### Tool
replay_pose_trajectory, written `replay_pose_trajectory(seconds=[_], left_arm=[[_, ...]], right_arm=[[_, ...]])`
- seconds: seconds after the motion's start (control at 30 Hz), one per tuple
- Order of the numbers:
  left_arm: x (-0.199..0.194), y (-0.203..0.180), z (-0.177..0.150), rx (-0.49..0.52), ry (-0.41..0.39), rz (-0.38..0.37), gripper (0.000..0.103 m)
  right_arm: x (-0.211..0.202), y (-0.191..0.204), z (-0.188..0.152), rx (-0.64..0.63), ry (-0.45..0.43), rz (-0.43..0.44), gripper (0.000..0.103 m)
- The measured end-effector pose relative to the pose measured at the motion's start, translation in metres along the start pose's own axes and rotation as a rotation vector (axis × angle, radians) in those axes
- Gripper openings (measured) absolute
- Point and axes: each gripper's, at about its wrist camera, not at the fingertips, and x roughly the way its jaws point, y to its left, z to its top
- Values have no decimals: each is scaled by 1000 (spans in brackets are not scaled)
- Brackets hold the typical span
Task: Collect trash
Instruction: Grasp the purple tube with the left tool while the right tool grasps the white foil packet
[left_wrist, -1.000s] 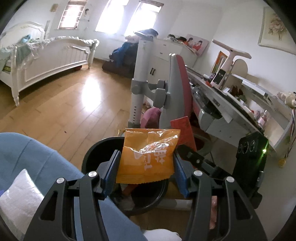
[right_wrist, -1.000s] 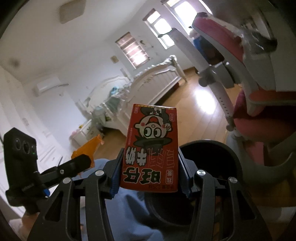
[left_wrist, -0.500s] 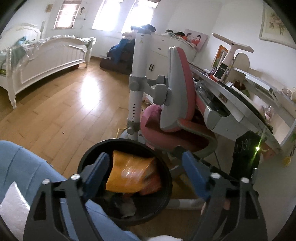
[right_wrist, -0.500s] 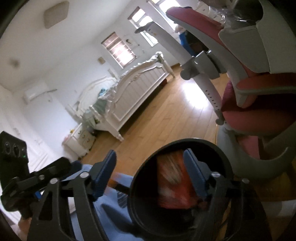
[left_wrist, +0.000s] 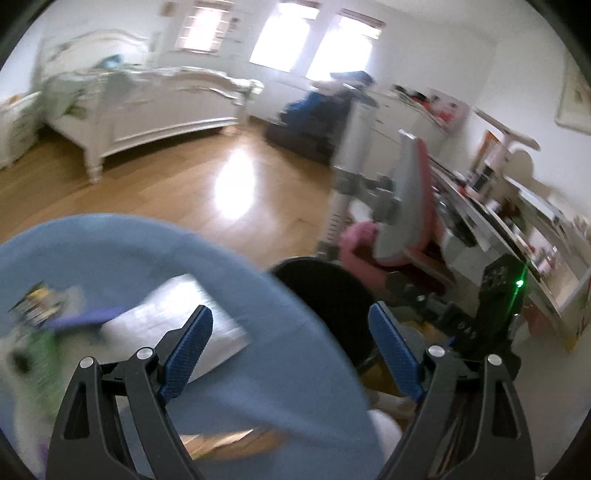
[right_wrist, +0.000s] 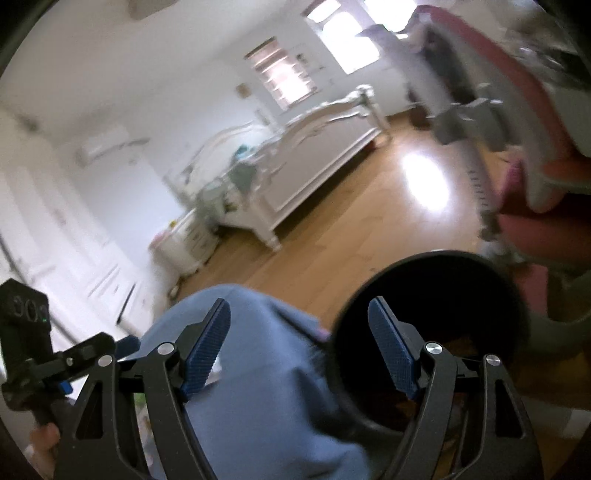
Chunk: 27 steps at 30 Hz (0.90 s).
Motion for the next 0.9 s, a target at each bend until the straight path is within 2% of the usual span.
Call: replay_pose_trajectory(seconds=[0.1, 0.23, 0.3, 0.37, 0.43, 0.57, 0.73, 0.83, 0.9], left_arm=[[-39, 36, -17, -41, -22, 92, 86], [-71, 71, -41, -68, -17, 208, 86], [-83, 89, -55, -73, -2, 262, 86], [-88, 103, -69, -70, 24, 308, 86], [-89, 113, -81, -69, 58, 341, 85], [-88, 127, -99, -57, 112, 377, 85], [-84, 136, -118, -58, 173, 385, 76], [-83, 137, -120, -35, 179, 398, 69], [-86, 139, -121, -33, 176, 396, 60]], right_arm=[[12, 37, -8, -63, 47, 40, 81], [36, 82, -19, -140, 128, 74, 86], [50, 102, -24, -171, 176, 77, 92], [67, 122, -29, -225, 229, 79, 94], [86, 145, -35, -313, 283, 53, 97], [123, 175, -44, -458, 378, -17, 98], [171, 189, -56, -589, 503, -95, 98], [189, 192, -64, -617, 555, -111, 98], [197, 188, -68, -599, 577, -109, 98]])
